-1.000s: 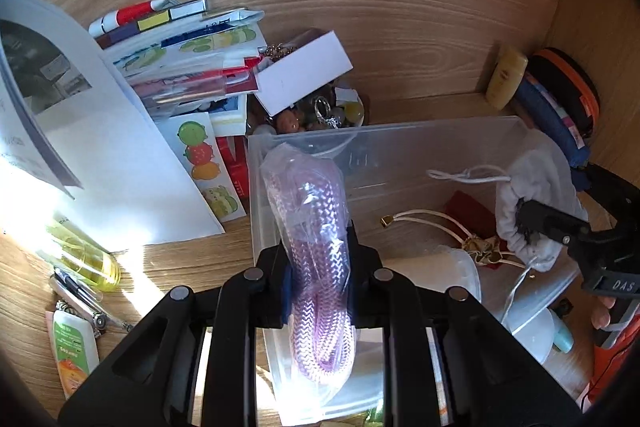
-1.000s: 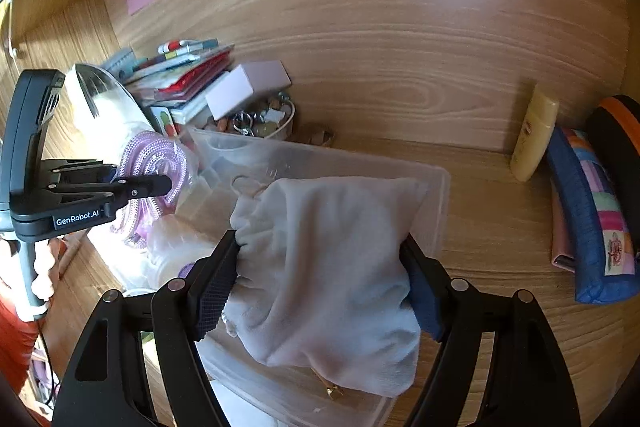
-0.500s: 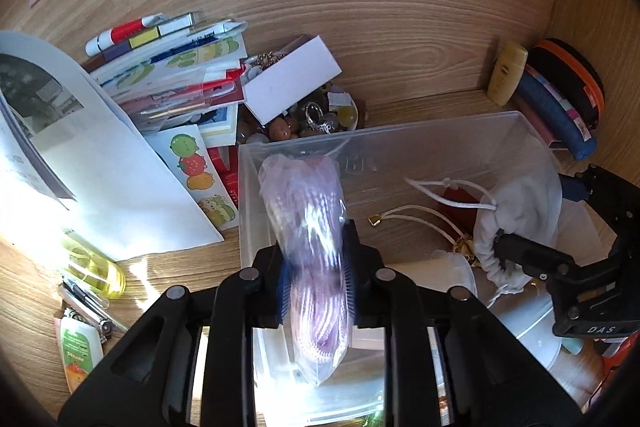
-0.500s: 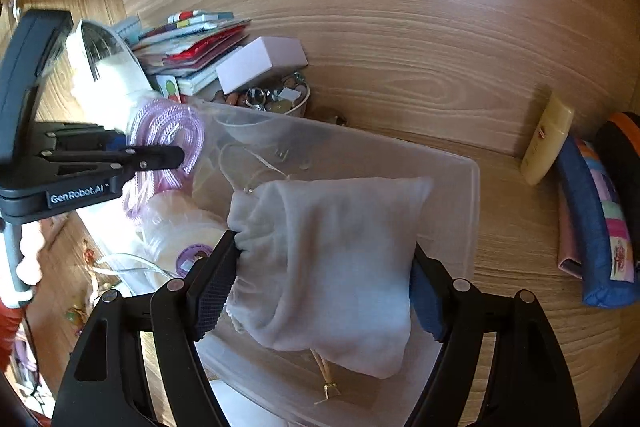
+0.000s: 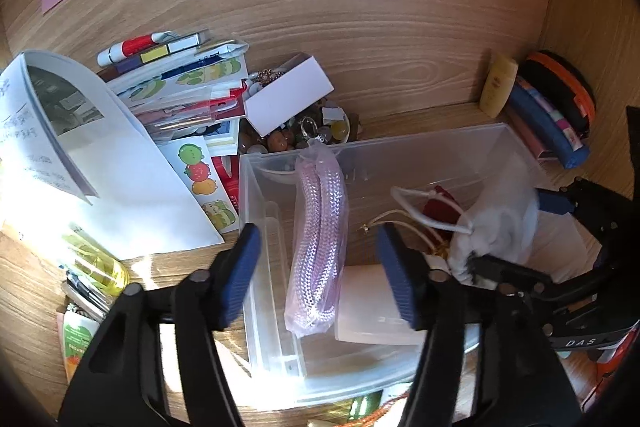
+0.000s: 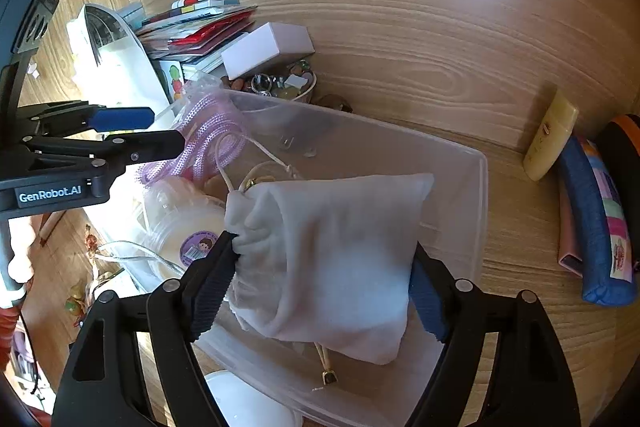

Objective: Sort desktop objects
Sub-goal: 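Lower the pink cord bag and white drawstring bag into the clear box, open both tools, then grasp the gold bell ornament with the left tool while the right tool grasps the teal bottle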

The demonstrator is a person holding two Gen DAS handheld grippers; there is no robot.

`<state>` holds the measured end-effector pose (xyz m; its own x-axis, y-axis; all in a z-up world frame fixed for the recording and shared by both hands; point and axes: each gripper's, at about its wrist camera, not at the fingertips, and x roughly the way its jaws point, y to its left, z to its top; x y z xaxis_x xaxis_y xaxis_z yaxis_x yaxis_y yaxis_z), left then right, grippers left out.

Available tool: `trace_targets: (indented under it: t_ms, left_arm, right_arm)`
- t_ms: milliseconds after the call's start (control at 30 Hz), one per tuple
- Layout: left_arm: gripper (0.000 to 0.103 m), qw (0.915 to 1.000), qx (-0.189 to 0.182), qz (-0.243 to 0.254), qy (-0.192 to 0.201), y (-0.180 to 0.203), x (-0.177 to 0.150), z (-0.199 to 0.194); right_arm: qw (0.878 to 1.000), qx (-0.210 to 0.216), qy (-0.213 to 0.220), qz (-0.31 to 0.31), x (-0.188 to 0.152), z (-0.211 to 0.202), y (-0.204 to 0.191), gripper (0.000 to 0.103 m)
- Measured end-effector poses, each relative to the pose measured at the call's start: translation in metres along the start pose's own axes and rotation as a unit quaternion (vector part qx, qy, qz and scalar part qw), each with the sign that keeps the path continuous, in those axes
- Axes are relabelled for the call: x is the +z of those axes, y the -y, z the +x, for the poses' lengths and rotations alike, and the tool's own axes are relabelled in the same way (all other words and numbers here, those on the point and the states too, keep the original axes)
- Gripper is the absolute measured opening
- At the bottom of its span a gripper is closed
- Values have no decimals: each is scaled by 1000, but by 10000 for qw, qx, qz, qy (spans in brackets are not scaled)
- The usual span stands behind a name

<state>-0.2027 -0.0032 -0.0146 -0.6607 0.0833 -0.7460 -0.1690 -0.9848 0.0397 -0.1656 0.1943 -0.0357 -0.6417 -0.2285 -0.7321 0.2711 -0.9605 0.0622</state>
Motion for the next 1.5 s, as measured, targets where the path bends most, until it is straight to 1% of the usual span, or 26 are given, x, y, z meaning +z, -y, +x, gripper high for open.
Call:
trace_targets:
  t_ms: [100,200,233,333,433,567,667,967,1000,1033,1133,1300,1500]
  left_arm:
    - [66,10000,-15,-62,55,-3,-2,-7]
    - [73,9998,-80,-133,110,-5,-4,-17]
    - [77,9997,-99,-163,146,-7,-5,-22]
    - [80,9995,-91,-191,244,-7,-7,-31]
    - [87,9992,-63,-223,315,-10,-10,-41]
    - [89,9988,-100,-324,364,-13,-17,-50]
    - [93,9985,-29,-412,362,-17,-24,-56]
    - [93,9984,138,-519,179,-29,-54,-66]
    - [93,9984,146,-525,160,-29,-58,-66]
    - [93,9984,150,-530,131,-30,-63,-66]
    - [93,9983,159,-561,34,-32,-77,-65]
    - [93,9973,99,-685,-236,-37,-103,-60]
    - [93,9959,111,-837,-322,-40,-129,-61]
  right_arm:
    - [10000,-55,71,43,1,-4,1,87]
    - [9998,-80,169,99,2,-9,4,89]
    - [9997,-74,198,126,3,-11,4,89]
    - [9994,-74,302,178,5,-15,6,90]
    - [9990,-100,391,196,6,-20,7,90]
    - [9986,-92,473,228,9,-27,10,90]
    - [9982,-95,544,237,10,-32,11,90]
    - [9966,-65,822,-59,6,-64,-5,90]
    - [9962,-75,856,-108,4,-68,-8,92]
    - [9959,-94,886,-155,1,-72,-10,96]
    - [9946,-209,984,-272,-10,-83,-16,98]
    - [9952,-314,872,-311,-30,-90,-16,98]
    - [9969,-453,610,-194,-57,-94,-15,98]
